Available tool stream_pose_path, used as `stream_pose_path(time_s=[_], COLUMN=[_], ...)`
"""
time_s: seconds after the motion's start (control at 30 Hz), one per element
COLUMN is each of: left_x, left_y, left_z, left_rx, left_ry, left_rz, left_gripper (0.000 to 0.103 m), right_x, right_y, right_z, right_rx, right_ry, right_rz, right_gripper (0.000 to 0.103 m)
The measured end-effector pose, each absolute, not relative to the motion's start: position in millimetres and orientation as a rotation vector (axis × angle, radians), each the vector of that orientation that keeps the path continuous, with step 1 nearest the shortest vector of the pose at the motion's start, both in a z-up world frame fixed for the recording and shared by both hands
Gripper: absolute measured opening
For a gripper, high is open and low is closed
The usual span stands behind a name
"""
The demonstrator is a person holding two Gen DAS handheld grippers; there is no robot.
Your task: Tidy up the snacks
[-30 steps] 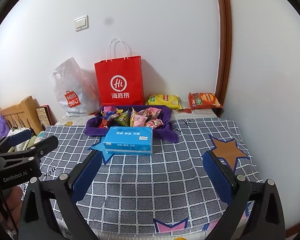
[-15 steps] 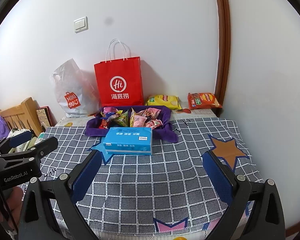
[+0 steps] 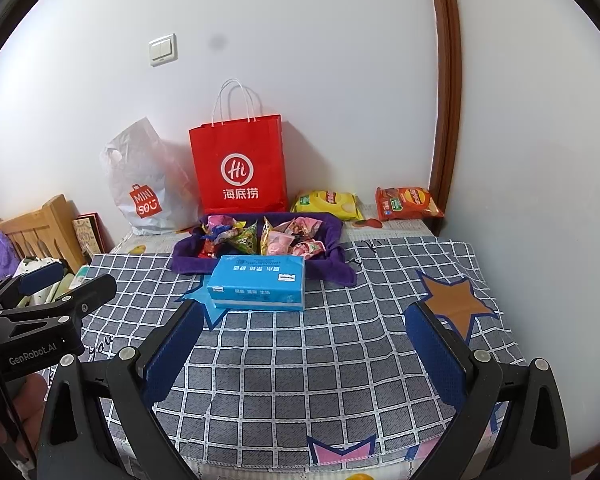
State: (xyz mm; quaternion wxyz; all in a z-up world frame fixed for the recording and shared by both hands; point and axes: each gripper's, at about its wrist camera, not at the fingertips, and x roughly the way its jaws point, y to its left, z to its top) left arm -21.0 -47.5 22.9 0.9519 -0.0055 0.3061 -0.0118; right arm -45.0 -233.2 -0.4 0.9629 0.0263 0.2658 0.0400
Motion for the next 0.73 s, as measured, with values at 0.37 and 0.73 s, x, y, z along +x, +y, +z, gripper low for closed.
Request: stream_pose_path(time_s=[0.37,0.73], left_x=[-22.3,-16.1], left_y=[-45.1,-45.4], left_z=[25.3,23.3], left_rx=[-0.013,-0.002], left_ry=[0.621,0.623], left_rz=[-0.023,-0.017], left_gripper=[0.096,0.096], right_x=[-46.2,-46.5], right_y=[-232.3,-229.9], right_z=[3.3,3.5], right_rx=[0.051,0.043], right_ry=[0.531,0.523], right_rz=[0.084,0.089], right_gripper=[0.1,0.1])
